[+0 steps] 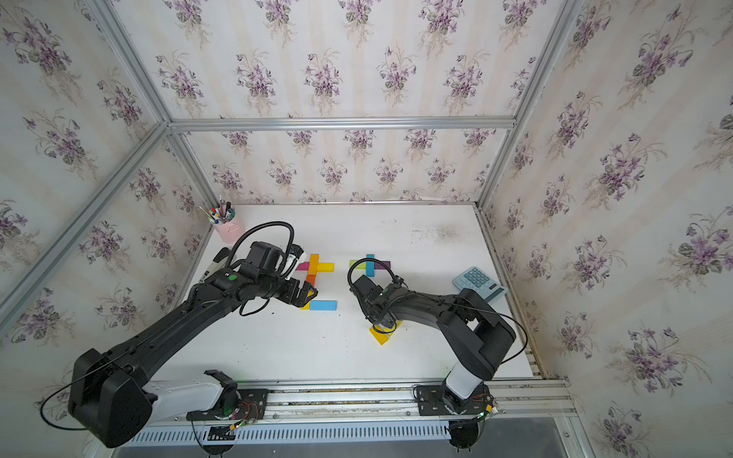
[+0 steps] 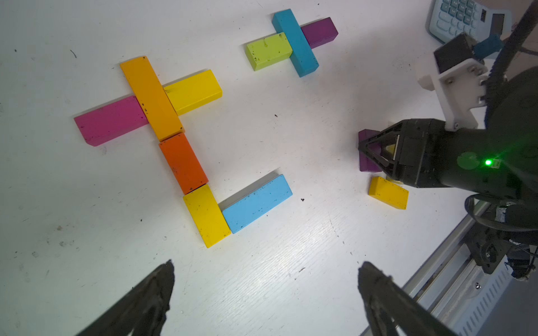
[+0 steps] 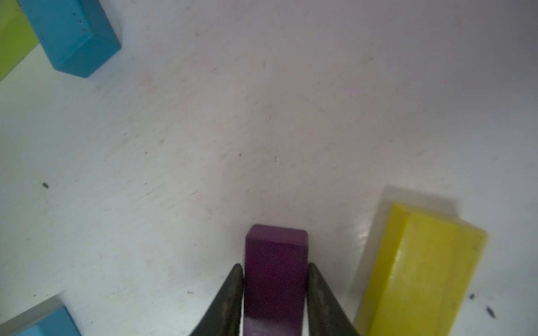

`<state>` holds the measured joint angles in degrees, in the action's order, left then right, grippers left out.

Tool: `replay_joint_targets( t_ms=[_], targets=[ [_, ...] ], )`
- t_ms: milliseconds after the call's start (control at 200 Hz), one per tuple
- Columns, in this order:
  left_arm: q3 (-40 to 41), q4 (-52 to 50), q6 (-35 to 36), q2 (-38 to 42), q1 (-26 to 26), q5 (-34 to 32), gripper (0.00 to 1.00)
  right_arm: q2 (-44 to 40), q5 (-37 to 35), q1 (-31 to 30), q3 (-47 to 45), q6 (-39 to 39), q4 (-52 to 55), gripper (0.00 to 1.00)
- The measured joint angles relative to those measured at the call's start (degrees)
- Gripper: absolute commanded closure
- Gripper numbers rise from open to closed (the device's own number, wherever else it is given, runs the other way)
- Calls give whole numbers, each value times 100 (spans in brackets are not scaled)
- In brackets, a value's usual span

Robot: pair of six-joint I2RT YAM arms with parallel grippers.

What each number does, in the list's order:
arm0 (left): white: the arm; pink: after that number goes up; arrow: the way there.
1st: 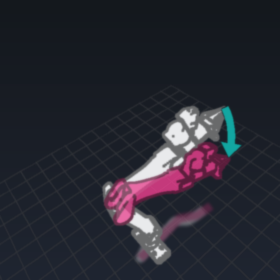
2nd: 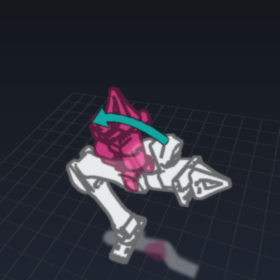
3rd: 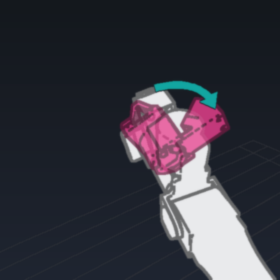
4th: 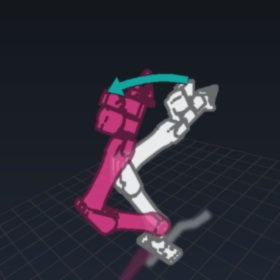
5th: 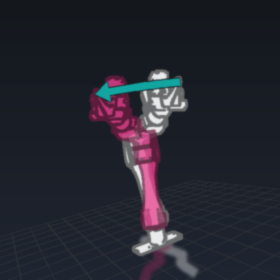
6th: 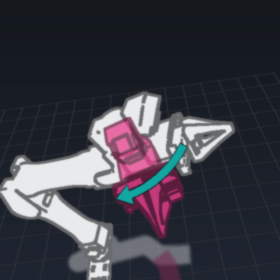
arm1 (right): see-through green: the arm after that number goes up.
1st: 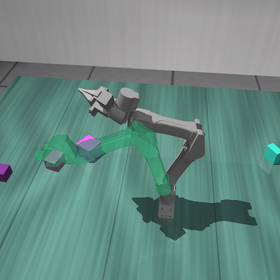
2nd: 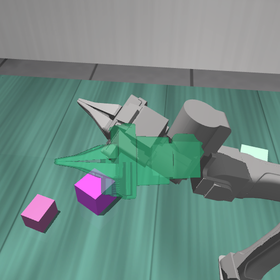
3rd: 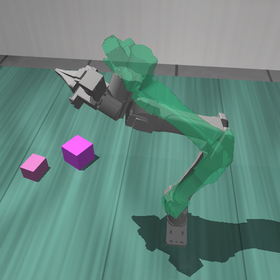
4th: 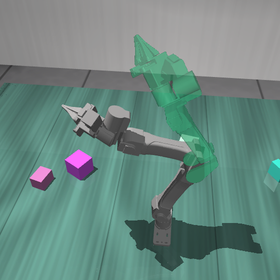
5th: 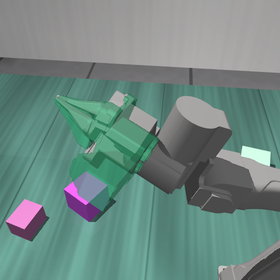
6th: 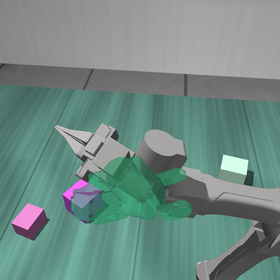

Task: Assemble the letter t with building blocks
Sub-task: Pick up the building block from the center of the board, then assemble the building block at the center of the board.

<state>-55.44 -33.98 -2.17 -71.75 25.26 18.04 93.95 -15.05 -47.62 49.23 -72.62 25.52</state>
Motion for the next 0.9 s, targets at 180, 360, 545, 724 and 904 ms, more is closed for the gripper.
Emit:
replay_joint_targets(
  t_ms=[180, 360, 545, 724, 904],
  targets=[
    [-15, 4, 0, -17, 0, 35, 0, 83, 92, 79, 114, 400, 39, 74],
    [-33, 42, -87, -20, 0, 101, 0, 212, 271, 157, 466, 1241, 76, 78],
    [-87, 72, -184, -181, 0, 153, 0, 334, 275, 225, 1032, 2096, 192, 78],
    [-273, 81, -216, -422, -2, 166, 0, 514, 393, 474, 1366, 2618, 284, 78],
    [-490, 79, -221, -656, -2, 162, 0, 684, 579, 688, 1440, 2994, 289, 79]
  ],
)
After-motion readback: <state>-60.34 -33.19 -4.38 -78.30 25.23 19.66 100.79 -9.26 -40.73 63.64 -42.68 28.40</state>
